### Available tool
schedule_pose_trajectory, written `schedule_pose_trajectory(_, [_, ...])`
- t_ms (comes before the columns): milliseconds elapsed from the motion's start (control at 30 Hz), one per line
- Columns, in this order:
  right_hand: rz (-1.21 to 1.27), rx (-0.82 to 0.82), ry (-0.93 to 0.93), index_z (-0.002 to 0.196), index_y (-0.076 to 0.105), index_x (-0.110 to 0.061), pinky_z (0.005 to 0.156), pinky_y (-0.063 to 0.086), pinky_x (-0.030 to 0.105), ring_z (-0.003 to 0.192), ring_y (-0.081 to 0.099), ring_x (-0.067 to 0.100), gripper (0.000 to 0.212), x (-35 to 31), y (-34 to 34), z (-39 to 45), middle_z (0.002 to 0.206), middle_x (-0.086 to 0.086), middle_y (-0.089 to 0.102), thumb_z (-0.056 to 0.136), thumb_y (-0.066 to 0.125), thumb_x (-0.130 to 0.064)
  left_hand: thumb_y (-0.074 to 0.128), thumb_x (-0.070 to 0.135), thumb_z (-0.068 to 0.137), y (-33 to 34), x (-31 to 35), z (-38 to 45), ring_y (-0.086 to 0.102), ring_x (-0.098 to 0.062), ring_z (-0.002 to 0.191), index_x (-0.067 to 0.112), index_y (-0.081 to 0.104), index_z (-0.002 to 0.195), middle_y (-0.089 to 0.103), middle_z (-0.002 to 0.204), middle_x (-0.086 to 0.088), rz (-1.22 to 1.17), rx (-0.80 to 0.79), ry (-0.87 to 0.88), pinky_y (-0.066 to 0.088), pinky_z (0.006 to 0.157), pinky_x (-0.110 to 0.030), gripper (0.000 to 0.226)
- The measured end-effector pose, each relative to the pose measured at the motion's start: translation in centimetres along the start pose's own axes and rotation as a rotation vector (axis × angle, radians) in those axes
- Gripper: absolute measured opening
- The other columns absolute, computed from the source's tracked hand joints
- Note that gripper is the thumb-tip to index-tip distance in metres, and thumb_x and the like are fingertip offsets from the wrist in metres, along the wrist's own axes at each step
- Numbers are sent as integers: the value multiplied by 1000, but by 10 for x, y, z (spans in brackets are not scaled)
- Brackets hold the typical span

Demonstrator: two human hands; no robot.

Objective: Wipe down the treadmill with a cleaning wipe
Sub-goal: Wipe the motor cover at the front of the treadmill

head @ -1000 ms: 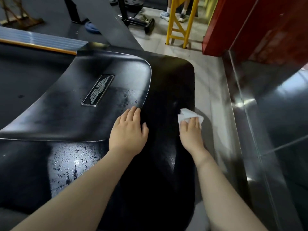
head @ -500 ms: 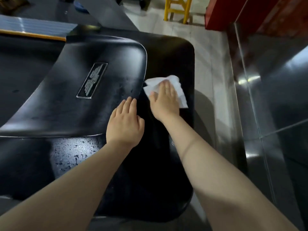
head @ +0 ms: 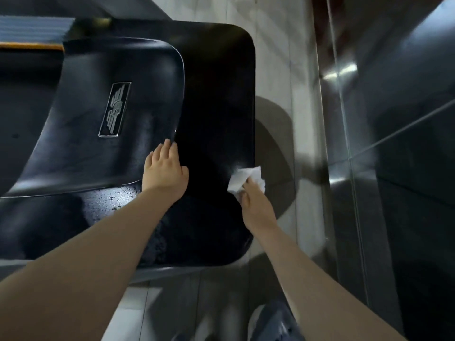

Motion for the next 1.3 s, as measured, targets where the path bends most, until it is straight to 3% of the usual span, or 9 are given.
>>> schedule_pose_trajectory(100, [137,-71,235,150,35,-23,95,31,15,124,48,12,44,11,-23,-34,140,-4,49,106,30,-22,42,30,97,-7,20,-34,4,-22,152,11,10,157,5,165,-7,77,-96,51,5,124,-39,70])
schedule_pose_trajectory(233, [456,8,377,144,47,-28,112,36,34,131,47,13,42,0,-80,-59,142,-7,52,103,38,-33,46,33,96,-26,50,-76,-1,-21,152,12,5,157,-1,166,-6,115,-198,74,2,124,-38,76])
schedule_pose_trajectory(333, [595,45,452,125,62,-31,87,49,22,105,61,5,32,-18,-138,-78,112,-13,66,100,45,-38,45,33,96,-58,81,-104,-2,-20,152,13,4,158,-2,166,-5,107,-220,85,1,124,-38,76])
schedule_pose_trajectory(433, [661,105,470,102,67,-15,63,47,17,71,59,7,23,-37,-196,-94,79,-4,61,100,47,-26,44,31,95,-96,112,-122,-2,-19,152,15,6,158,0,166,-3,74,-209,82,1,124,-37,75])
schedule_pose_trajectory(667, [734,117,479,112,66,-12,78,48,40,87,63,24,36,-79,-297,-125,98,7,65,94,53,-41,44,28,95,-180,166,-137,-2,-18,152,18,8,158,3,166,0,-80,-167,43,0,124,-37,72])
schedule_pose_trajectory(733, [722,106,479,108,65,-14,70,50,33,83,61,20,40,-92,-316,-125,96,7,63,90,59,-49,44,29,96,-199,178,-136,-3,-18,152,19,8,158,3,166,0,-96,-165,56,-1,124,-37,72])
schedule_pose_trajectory(800, [672,166,486,95,60,-20,67,49,26,79,59,15,21,-104,-340,-122,90,0,61,101,49,-36,43,29,96,-215,188,-133,-3,-18,152,19,7,158,3,166,1,-110,-167,70,-1,124,-37,72])
schedule_pose_trajectory(900, [701,200,562,97,64,-16,83,48,34,89,61,19,26,-122,-367,-109,94,1,64,102,44,-32,41,30,97,-240,200,-123,-4,-18,152,19,7,158,2,166,1,-113,-168,90,-3,123,-36,70])
schedule_pose_trajectory(1300, [582,160,494,96,62,-33,100,49,46,104,62,24,22,-207,-444,3,115,4,64,100,41,-40,37,32,100,-310,211,-28,0,-15,152,20,14,157,8,165,3,-240,-151,29,-2,122,-34,63])
Point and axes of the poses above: each hand's wrist, its own z-axis towards the middle knuckle, its own y-axis out of the palm, x = y × z, the point moved 8 cm from there along z, towards the middle knuckle
